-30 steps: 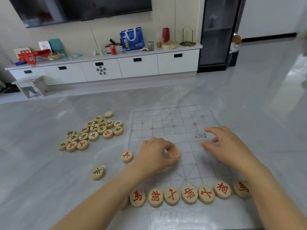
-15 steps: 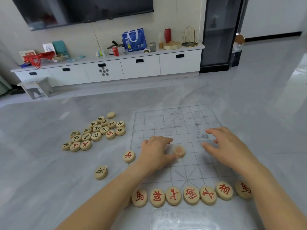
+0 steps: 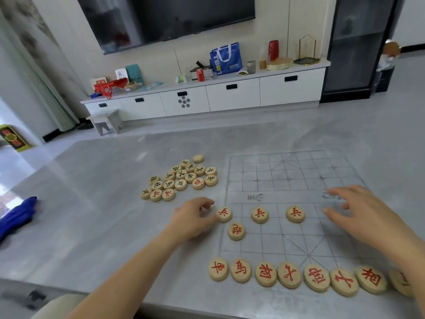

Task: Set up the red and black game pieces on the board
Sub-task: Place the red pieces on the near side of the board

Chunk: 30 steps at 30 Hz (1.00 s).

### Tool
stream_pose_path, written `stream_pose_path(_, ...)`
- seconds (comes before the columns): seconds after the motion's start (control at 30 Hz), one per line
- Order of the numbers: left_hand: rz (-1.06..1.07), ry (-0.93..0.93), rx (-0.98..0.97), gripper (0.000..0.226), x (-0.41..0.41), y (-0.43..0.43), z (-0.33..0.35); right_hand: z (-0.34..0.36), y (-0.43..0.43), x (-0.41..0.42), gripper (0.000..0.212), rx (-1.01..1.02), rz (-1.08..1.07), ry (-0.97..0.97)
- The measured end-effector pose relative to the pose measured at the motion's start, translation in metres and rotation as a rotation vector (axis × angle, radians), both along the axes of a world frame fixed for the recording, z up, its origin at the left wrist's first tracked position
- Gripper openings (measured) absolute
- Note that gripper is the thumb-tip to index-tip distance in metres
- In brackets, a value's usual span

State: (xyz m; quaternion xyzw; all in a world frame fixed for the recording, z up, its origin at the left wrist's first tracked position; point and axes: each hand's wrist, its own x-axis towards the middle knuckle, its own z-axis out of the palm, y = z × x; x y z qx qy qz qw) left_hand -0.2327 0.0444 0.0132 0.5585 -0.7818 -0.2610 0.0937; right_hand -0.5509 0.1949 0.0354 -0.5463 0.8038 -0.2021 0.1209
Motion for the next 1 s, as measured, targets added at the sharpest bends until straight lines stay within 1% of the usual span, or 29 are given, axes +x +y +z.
stream_pose_path(0.07,-0.053,-0.061,-0.031,0.052,-0.010,0.005,0.000,0.000,0.000,0.001,0.052,0.008,-0.001,-0.003)
stream_pose_path(0.17,-0.077,-0.150,-0.141,0.049,-0.025,0.006,0.001,0.000,0.001,-0.001,0.051,0.012,-0.007,-0.008)
stream_pose_path(0.23,-0.029,-0.081,-0.176,0.046,-0.032,0.007,0.003,0.001,0.003,-0.006,0.051,0.000,-0.021,-0.024)
stream_pose_path(0.3,-0.014,0.062,-0.225,0.043,-0.046,0.013,0.009,0.005,0.006,-0.014,0.051,-0.037,-0.065,-0.057)
stream_pose_path(0.37,-0.085,0.119,-0.249,0.041,-0.070,0.027,0.016,0.010,0.010,-0.023,0.048,-0.084,-0.129,-0.084)
stream_pose_path(0.5,-0.286,0.128,-0.229,0.041,-0.130,0.054,0.015,0.014,0.016,-0.040,0.045,-0.107,-0.222,-0.077)
stream_pose_path(0.6,-0.387,0.101,-0.233,0.041,-0.171,0.062,0.005,0.012,0.021,-0.044,0.044,-0.081,-0.252,-0.085)
stream_pose_path(0.77,-0.487,0.035,-0.263,0.040,-0.223,0.063,-0.002,0.008,0.025,-0.050,0.046,-0.085,-0.271,-0.079)
stream_pose_path(0.9,-0.598,-0.095,-0.271,0.041,-0.237,0.061,-0.002,0.006,0.023,-0.050,0.046,-0.078,-0.265,-0.055)
stream_pose_path(1.0,-0.614,-0.112,-0.274,0.047,-0.233,0.057,-0.001,0.004,0.021,-0.048,0.046,-0.068,-0.250,-0.042)
